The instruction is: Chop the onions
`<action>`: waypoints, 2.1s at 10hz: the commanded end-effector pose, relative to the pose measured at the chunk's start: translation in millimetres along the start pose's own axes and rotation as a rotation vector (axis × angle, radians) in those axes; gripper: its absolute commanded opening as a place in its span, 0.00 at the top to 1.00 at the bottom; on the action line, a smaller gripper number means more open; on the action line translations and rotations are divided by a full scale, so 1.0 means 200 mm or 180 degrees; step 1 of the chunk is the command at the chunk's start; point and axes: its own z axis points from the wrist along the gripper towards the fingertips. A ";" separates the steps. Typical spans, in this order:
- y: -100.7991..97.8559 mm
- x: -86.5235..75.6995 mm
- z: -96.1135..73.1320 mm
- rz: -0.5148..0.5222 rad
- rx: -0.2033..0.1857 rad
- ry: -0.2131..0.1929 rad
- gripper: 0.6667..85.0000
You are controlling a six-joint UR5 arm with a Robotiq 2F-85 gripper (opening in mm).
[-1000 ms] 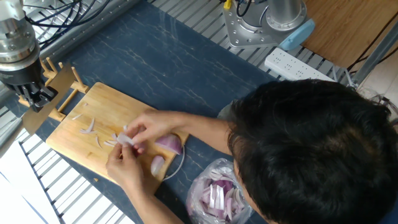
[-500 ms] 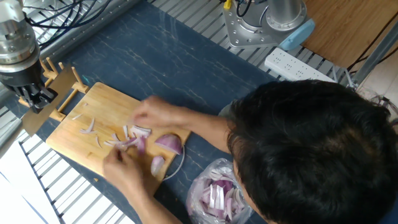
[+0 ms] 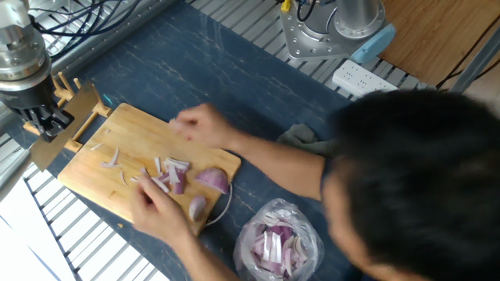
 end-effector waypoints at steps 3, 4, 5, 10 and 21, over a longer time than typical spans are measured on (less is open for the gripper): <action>0.03 -0.01 0.00 0.0065 -0.0088 -0.0020 1.00; 0.03 -0.01 0.00 0.0069 -0.0085 -0.0014 1.00; 0.02 0.00 0.00 0.0045 -0.0057 -0.0003 1.00; -0.31 0.12 0.03 -0.0162 0.0140 -0.0060 1.00; -0.38 0.44 0.07 0.0046 -0.0154 -0.0035 1.00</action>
